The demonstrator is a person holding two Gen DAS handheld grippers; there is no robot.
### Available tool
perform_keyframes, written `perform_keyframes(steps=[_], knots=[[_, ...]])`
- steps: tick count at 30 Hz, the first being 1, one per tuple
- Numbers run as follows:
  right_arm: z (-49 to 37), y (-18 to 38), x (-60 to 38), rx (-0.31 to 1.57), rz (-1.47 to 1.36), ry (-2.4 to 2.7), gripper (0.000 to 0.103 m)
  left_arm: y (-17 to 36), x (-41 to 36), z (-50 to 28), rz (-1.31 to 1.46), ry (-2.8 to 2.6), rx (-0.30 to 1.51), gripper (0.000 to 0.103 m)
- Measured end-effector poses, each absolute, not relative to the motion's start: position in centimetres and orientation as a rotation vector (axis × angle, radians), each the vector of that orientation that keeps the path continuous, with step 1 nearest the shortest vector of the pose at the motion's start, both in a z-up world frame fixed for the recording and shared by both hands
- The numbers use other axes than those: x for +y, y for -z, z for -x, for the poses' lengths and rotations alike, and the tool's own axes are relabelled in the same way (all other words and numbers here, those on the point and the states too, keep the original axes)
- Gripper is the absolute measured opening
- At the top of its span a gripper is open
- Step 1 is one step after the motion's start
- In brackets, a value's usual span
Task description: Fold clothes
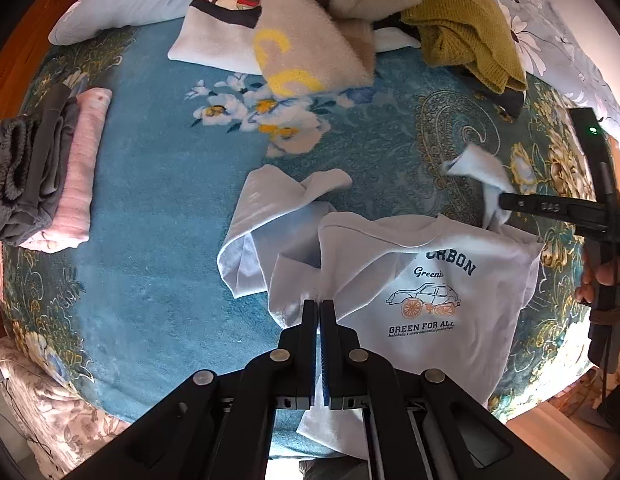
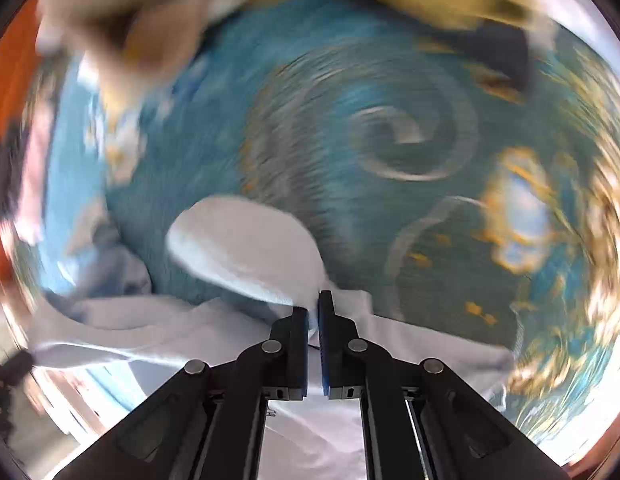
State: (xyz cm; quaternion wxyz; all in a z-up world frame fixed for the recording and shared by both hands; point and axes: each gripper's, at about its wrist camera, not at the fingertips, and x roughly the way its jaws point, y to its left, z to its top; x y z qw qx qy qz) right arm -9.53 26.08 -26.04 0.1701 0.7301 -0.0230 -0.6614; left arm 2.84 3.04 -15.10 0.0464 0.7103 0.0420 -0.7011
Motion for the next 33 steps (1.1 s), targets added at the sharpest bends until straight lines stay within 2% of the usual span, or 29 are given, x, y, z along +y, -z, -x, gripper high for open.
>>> perform_keyframes(steps=[5,12,17,21,23,25,27,30,33], knots=[[9.4,23.8,39.3,-0.42,-2.145,2.164,0.004,15.1,4.0,-2.5,-2.174,2.146,0.113,0.002],[6.4,20.0,57.3,-0.579,-2.227,2.536,0.003,15.2,5.4,-1.8,-2.188,2.16,0.094,0.003],[4.5,18.1,64.0,-0.715,-2.25,2.727,0.003,15.3,7.0,-0.8,-2.209,2.181,0.065,0.004],[3.0,19.9,66.1,-0.892,-2.345,2.688,0.003,15.7,8.2,-0.3,-2.231,2.184,0.035,0.005],[2.5,20.9,65.5,-0.878,-2.42,2.65,0.003,15.9,8.5,-0.2,-2.238,2.179,0.032,0.005],[1.9,21.5,64.4,-0.832,-2.477,2.634,0.012,16.2,8.7,-0.2,-2.243,2.171,0.035,0.005],[1.3,21.4,63.2,-0.723,-2.494,2.645,0.042,16.5,8.7,-0.3,-2.252,2.154,0.037,0.005],[1.5,20.8,59.8,-0.648,-2.38,2.624,0.043,17.3,8.6,-0.5,-2.269,2.126,0.048,0.005],[2.9,21.7,53.4,-0.522,-2.249,2.385,0.043,18.2,8.7,-0.7,-2.291,2.098,0.057,0.005]])
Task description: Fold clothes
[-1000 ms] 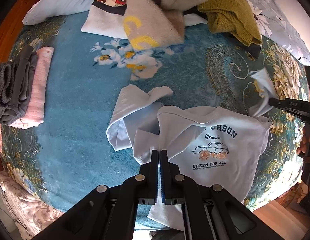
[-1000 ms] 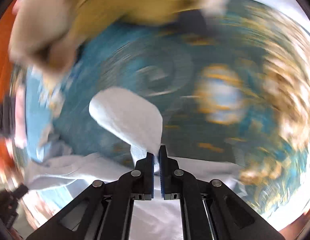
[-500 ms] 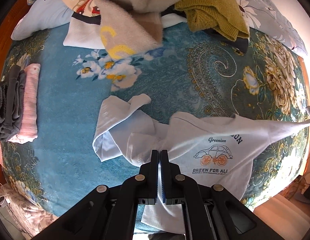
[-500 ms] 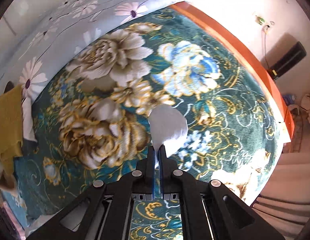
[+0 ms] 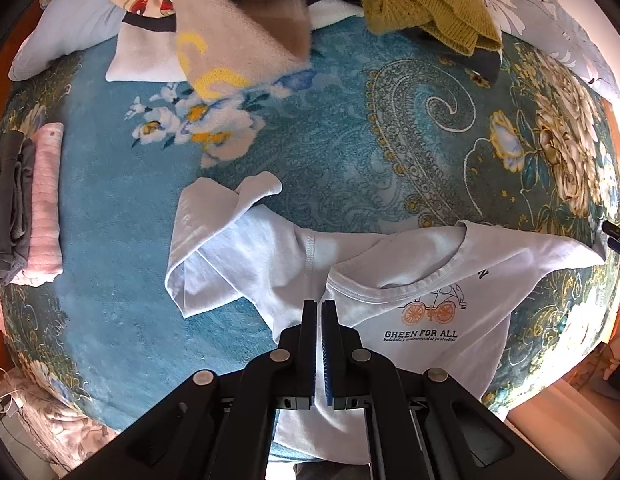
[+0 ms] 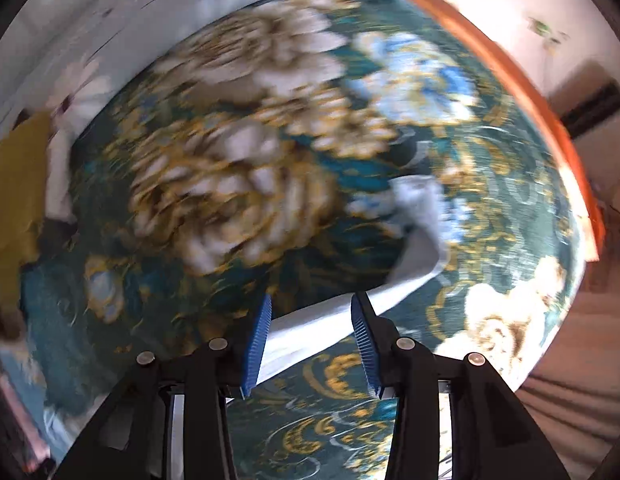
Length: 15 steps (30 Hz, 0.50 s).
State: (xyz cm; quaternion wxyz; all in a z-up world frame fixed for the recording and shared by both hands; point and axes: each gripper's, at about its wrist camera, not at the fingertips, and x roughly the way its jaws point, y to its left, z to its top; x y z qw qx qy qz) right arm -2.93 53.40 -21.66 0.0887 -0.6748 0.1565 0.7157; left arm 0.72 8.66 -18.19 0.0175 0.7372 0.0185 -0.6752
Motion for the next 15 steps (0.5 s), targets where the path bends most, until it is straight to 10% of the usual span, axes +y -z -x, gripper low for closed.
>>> perform_keyframes(steps=[5,7,15], knots=[[4.2,24.6,41.0,0.398,2.442,-2.276,0.043,20.2,9.1,-1.3,-2.343,2.078,0.037,0.018],[4.2,25.8,37.5,0.331,2.562,-2.27,0.043,21.1,9.4,-1.7,-2.365,2.092,0.013,0.059],[3.4,26.4,36.0,0.301,2.641,-2.177,0.043,25.4,9.7,-2.1,-2.491,2.077,0.012,0.061]])
